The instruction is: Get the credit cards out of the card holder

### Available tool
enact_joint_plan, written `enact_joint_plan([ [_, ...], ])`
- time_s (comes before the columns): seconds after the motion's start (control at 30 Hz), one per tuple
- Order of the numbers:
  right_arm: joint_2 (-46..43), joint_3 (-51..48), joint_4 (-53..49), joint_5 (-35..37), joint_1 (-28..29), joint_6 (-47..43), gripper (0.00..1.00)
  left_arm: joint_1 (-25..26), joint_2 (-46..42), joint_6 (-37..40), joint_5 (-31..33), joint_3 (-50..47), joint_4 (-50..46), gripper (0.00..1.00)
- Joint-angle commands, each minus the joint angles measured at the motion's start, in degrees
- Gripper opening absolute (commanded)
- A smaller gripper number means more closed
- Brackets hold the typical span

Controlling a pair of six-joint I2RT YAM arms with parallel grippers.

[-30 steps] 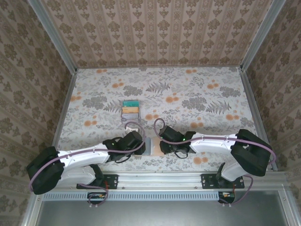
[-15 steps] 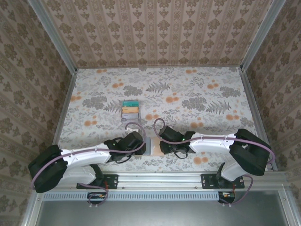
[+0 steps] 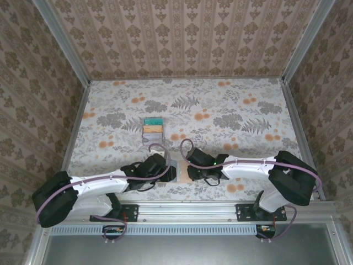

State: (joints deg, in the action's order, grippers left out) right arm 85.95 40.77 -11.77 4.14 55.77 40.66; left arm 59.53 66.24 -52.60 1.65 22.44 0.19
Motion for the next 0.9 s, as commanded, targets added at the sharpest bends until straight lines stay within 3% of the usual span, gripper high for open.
enact_joint_plan([
  [0.0,0.44,-0.61,0.65,0.28,0.22,0.47,0.21,0.32,-1.12,1.46,-2.2,-0.24,2.66,0.5],
  [0.2,-1.63,-1.81,0.77,2.21,-0.08,1.75,0.21,1.62,-2.34,2.77,-4.14,0.14,6.52,0.53],
  [0.33,-7.78,-5.32,3.02,3.05,-1.69,3.25,0.21,2.72,-1.29,3.44,-4.89,1.38,9.51,0.52],
  [0.63,-14.09,-7.88,3.15,2.54,-3.75,4.29,0.23,4.37,10.93,2.5,-7.5,4.72,15.92,0.45],
  [0.73,-14.23,-7.82,3.3,1.99,-3.87,4.34,0.23,4.47,11.58,2.75,-6.08,6.2,12.6,0.44],
  [0.87,-13.81,-7.34,4.2,0.25,-3.89,4.16,0.24,3.6,6.27,2.94,-2.51,5.17,6.58,0.4],
])
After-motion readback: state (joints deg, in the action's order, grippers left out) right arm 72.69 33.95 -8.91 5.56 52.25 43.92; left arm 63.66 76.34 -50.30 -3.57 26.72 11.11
